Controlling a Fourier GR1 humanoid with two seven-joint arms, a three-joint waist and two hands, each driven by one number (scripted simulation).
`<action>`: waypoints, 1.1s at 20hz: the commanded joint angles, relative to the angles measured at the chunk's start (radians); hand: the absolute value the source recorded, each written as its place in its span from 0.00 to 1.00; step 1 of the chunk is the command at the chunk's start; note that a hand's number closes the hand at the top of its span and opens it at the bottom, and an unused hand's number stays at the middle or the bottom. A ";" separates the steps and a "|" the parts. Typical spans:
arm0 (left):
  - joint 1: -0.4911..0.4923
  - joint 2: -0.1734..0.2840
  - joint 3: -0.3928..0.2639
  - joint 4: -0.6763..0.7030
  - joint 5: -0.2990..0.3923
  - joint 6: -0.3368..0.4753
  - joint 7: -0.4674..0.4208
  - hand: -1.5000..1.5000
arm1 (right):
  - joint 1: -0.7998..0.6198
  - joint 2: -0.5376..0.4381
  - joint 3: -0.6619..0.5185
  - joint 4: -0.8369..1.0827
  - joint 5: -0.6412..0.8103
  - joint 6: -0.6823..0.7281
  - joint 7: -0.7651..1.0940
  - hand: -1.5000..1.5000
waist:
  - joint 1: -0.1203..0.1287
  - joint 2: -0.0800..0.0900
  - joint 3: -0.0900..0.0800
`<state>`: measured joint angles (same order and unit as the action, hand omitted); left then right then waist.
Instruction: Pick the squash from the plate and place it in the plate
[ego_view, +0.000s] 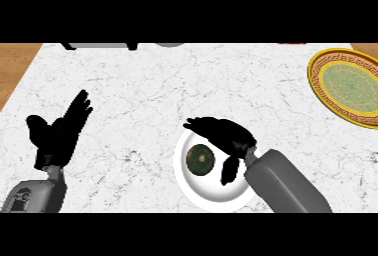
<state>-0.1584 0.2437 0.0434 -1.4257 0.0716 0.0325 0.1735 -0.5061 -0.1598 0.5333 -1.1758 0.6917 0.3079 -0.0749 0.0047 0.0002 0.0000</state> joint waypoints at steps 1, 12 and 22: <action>0.001 0.018 0.033 0.000 0.003 -0.038 -0.003 0.50 | -0.038 0.068 -0.036 0.096 0.079 -0.005 -0.026 0.00 | 0.001 0.000 0.000; 0.009 -0.028 0.029 0.010 -0.044 -0.025 -0.022 0.50 | 0.008 0.114 0.001 0.115 0.226 0.036 -0.075 1.00 | -0.002 0.000 0.000; 0.014 -0.054 0.032 -0.042 -0.061 -0.005 0.022 0.50 | 0.021 0.151 -0.019 0.172 0.246 -0.028 -0.182 1.00 | -0.001 0.000 0.000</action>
<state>-0.1483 0.2171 0.0834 -1.4452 0.0357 -0.0083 0.1825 -0.5309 -0.0353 0.5200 -1.0290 0.9180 0.3080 -0.2206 0.0041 -0.0106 -0.0047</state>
